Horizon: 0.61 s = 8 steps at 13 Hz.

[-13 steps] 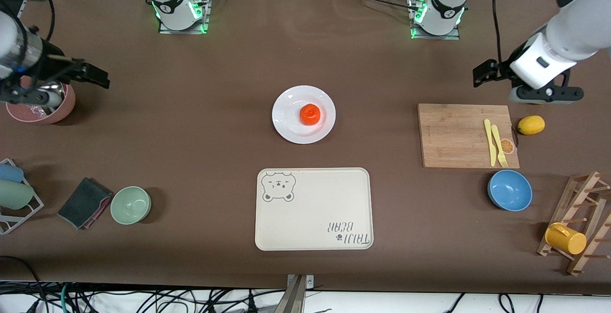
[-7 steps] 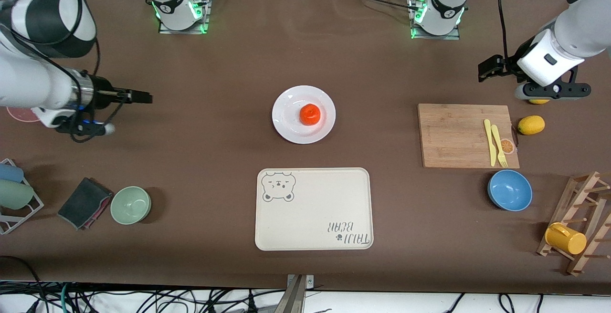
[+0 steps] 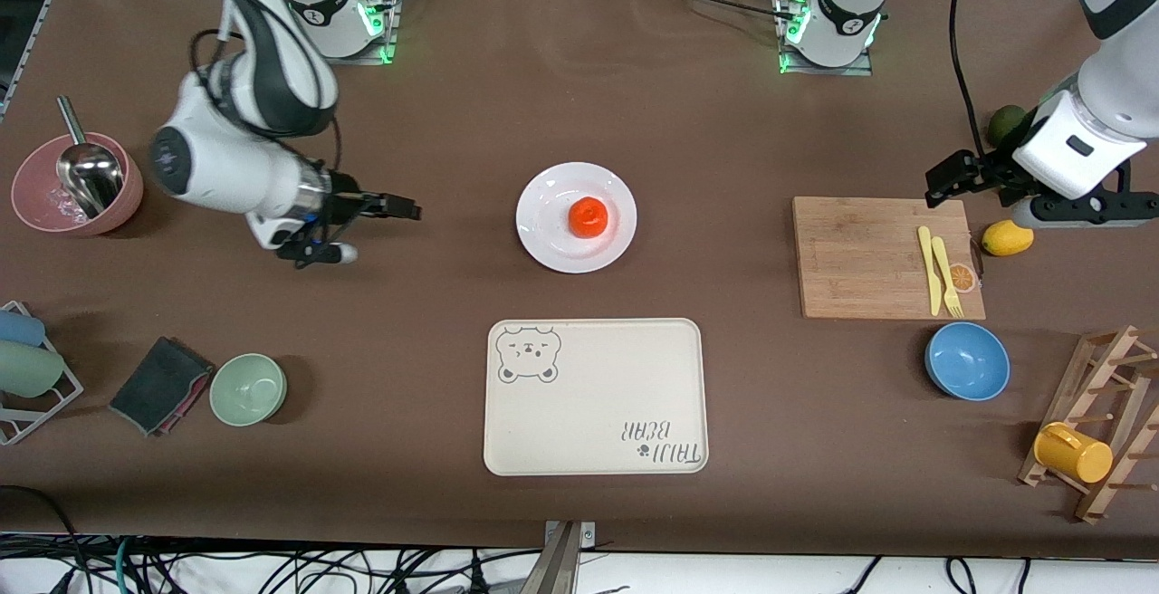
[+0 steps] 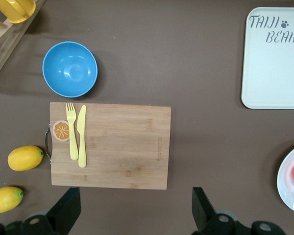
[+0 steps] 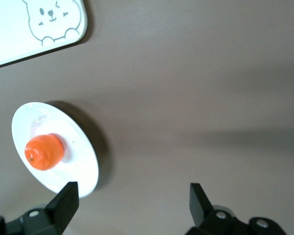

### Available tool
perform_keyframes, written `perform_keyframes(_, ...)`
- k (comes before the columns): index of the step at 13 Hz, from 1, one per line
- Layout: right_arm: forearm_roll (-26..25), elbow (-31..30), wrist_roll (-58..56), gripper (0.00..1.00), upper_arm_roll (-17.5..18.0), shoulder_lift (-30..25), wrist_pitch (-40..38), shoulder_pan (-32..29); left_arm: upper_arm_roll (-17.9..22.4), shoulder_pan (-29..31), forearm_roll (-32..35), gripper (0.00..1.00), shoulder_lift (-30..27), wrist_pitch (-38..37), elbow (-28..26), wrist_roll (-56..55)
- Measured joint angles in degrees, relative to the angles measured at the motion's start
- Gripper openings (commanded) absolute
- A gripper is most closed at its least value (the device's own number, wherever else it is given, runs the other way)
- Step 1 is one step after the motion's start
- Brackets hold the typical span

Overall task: Place orange and plate with both arms
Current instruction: 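Reach the right gripper toward the white plate rim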

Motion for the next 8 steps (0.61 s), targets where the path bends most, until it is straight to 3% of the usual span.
perform_keyframes(3,11.3,-7.9,-0.2,1.00,7.9,0.4,14.8,0.2,0.0,0.4,0.0,1.00,1.3,0.4,1.0,0.0)
perform_keyframes(8,31.4,-9.5,-12.6,1.00,15.3,5.8,25.8,0.1,0.0,1.8,0.0,1.00,1.7,0.4,1.2,0.0)
